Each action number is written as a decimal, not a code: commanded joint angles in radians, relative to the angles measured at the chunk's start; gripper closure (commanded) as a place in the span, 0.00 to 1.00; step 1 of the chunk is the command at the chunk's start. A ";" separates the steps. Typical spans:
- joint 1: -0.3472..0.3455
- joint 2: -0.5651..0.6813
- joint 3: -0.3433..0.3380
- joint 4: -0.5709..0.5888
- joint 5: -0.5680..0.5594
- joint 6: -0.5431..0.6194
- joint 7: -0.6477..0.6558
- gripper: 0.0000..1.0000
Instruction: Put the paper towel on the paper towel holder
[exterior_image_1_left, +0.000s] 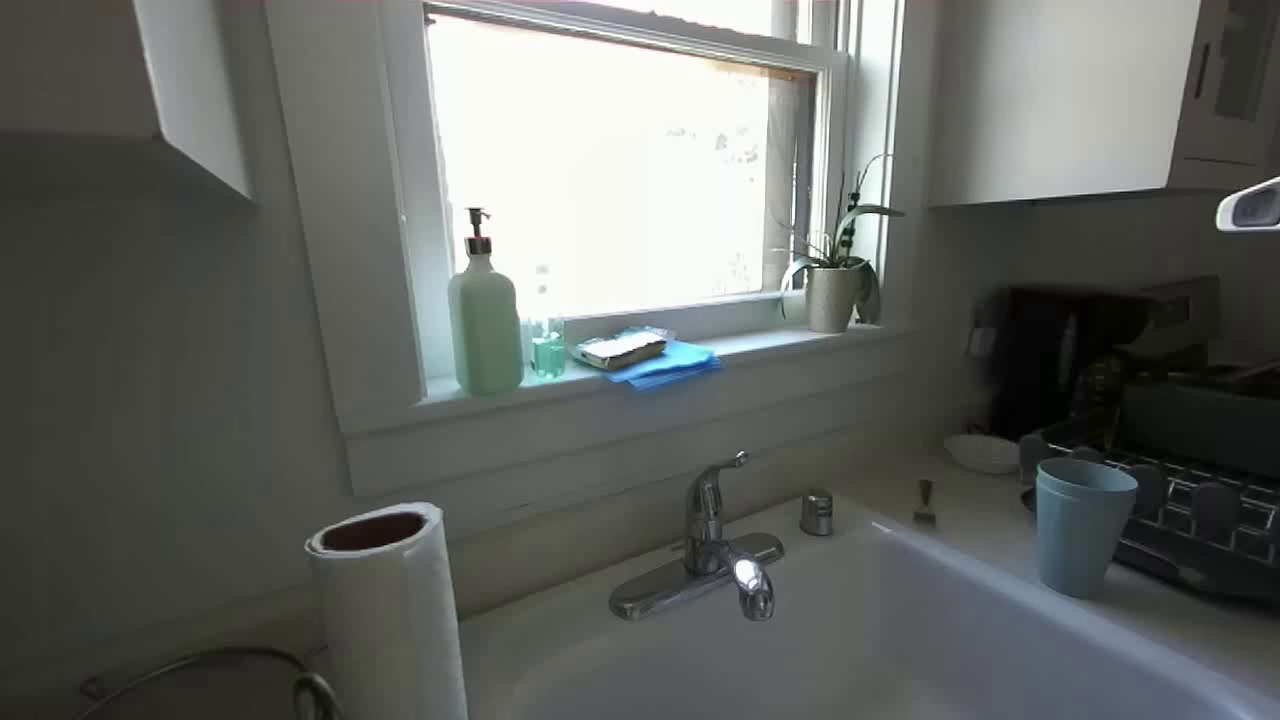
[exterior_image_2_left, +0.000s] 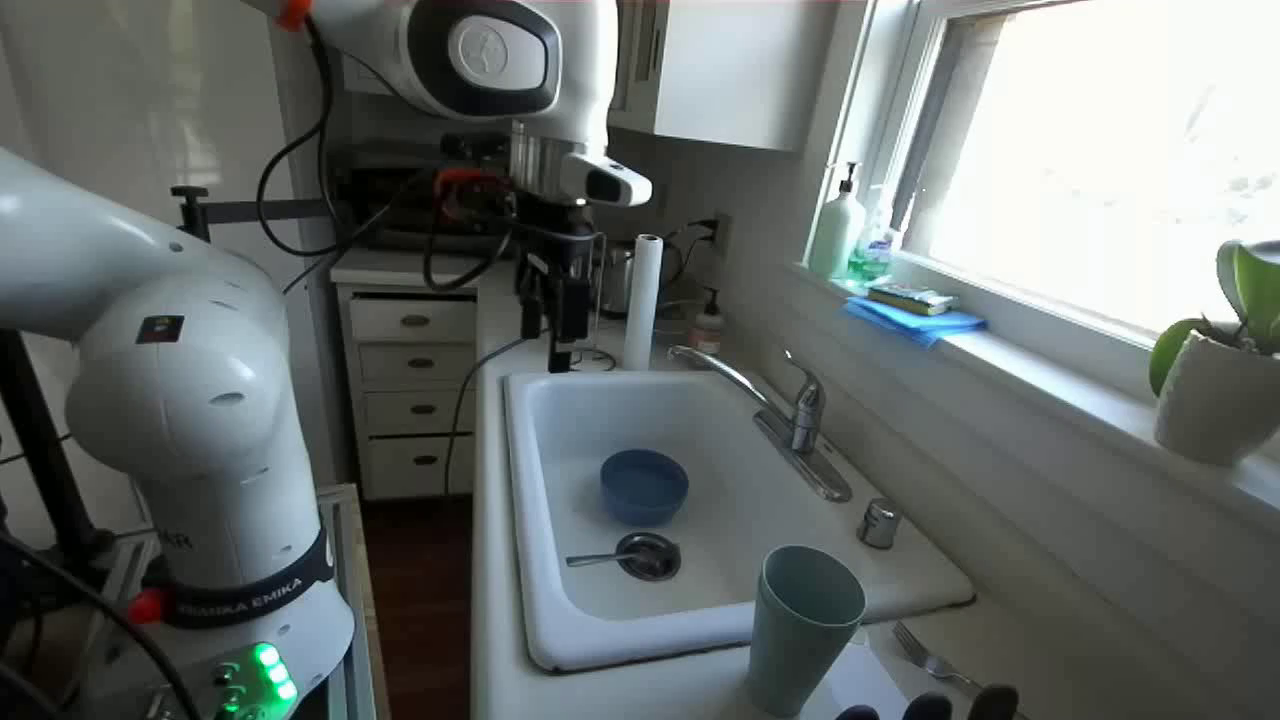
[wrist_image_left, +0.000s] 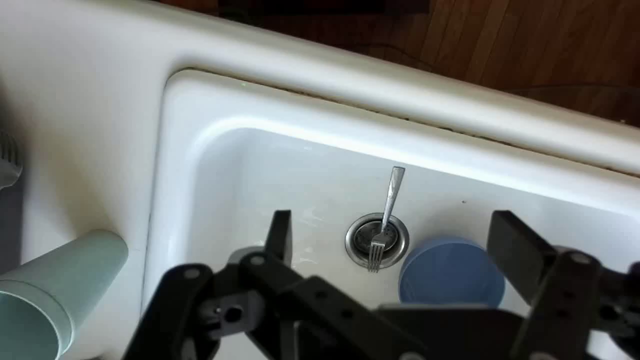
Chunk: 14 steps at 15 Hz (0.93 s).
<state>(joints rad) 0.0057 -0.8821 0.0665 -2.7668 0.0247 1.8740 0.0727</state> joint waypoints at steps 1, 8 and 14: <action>0.005 0.001 -0.004 0.002 -0.004 -0.002 0.003 0.00; 0.005 0.001 -0.004 0.002 -0.004 -0.002 0.003 0.00; 0.022 0.058 0.034 0.065 0.026 0.305 0.059 0.00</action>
<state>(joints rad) 0.0046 -0.8805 0.0764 -2.7500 0.0250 2.0278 0.0976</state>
